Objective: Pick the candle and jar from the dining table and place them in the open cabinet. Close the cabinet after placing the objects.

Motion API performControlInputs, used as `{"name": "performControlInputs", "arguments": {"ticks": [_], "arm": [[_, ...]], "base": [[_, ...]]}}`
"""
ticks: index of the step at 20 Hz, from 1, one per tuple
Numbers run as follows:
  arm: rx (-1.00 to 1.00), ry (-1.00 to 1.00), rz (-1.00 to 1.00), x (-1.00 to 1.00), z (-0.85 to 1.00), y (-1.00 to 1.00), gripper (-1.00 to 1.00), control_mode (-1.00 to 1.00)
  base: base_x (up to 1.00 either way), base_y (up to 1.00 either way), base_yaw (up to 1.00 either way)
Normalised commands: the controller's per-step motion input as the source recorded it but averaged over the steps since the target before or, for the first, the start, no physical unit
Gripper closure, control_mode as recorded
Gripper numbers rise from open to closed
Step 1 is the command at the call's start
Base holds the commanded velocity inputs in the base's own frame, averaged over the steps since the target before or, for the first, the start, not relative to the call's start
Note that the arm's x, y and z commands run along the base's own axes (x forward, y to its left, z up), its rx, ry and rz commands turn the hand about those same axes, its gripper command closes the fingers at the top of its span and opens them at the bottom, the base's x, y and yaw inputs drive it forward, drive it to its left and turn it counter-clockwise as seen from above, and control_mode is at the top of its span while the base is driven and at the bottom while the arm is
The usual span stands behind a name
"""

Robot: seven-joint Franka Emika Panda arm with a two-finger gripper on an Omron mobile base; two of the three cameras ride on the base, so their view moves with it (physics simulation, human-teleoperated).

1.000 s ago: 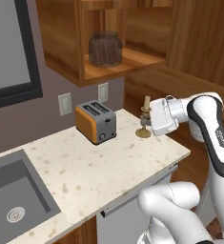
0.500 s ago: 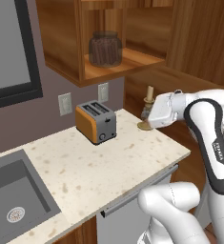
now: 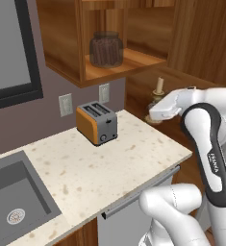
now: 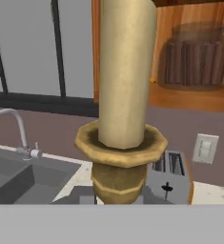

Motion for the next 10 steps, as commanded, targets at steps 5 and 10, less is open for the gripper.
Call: {"name": "performControlInputs", "arguments": {"ticks": [5, 10], "arm": [[-0.01, 0.0, -0.2, 0.0, 0.35, -0.2, 1.0, -1.0], [-0.03, 0.0, -0.18, 0.0, 0.39, -0.1, 1.0, -1.0]], "base": [[0.0, 0.0, 0.0], [0.0, 0.0, 0.0]]}}
